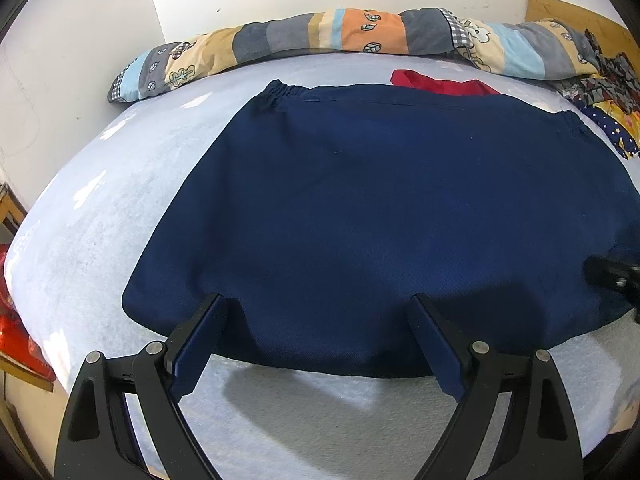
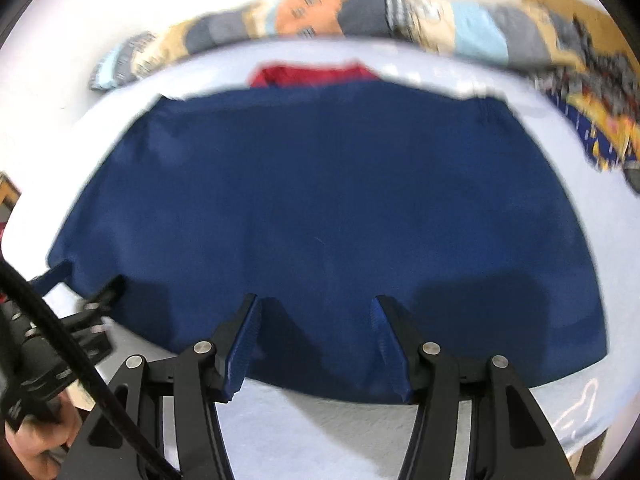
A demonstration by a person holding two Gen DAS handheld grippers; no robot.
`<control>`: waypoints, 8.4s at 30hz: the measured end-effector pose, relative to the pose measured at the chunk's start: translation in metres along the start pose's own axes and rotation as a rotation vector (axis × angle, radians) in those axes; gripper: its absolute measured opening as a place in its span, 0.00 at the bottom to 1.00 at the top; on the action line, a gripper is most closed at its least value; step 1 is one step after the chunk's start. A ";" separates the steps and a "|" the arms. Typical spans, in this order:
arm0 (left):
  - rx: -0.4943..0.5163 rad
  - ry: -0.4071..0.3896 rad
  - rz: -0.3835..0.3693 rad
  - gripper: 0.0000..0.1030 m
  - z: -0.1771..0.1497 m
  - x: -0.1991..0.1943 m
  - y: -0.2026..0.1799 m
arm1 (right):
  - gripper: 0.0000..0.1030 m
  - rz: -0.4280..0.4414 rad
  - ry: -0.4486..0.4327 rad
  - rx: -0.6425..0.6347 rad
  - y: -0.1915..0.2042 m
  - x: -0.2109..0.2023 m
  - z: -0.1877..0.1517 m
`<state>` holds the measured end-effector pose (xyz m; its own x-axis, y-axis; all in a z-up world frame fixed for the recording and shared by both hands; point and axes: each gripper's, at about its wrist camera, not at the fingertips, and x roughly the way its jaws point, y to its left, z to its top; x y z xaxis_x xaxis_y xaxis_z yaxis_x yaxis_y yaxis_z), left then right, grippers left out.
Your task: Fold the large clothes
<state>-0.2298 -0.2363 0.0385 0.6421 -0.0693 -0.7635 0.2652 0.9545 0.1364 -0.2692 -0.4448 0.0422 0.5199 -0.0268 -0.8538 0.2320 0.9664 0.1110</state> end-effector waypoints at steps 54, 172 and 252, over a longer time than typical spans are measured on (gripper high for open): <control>-0.110 0.139 -0.058 0.88 0.069 0.034 0.061 | 0.63 0.261 0.033 0.264 -0.104 -0.018 0.029; 0.146 0.152 -0.235 0.88 0.072 0.040 -0.038 | 0.15 0.547 -0.030 0.465 -0.212 0.001 0.047; -0.083 -0.243 -0.025 0.81 0.101 -0.062 0.078 | 0.14 0.825 -0.154 0.521 -0.026 -0.073 0.084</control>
<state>-0.1763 -0.1871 0.1596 0.7929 -0.1510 -0.5903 0.2296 0.9714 0.0599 -0.2440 -0.4892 0.1439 0.7741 0.5363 -0.3365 0.0624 0.4642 0.8835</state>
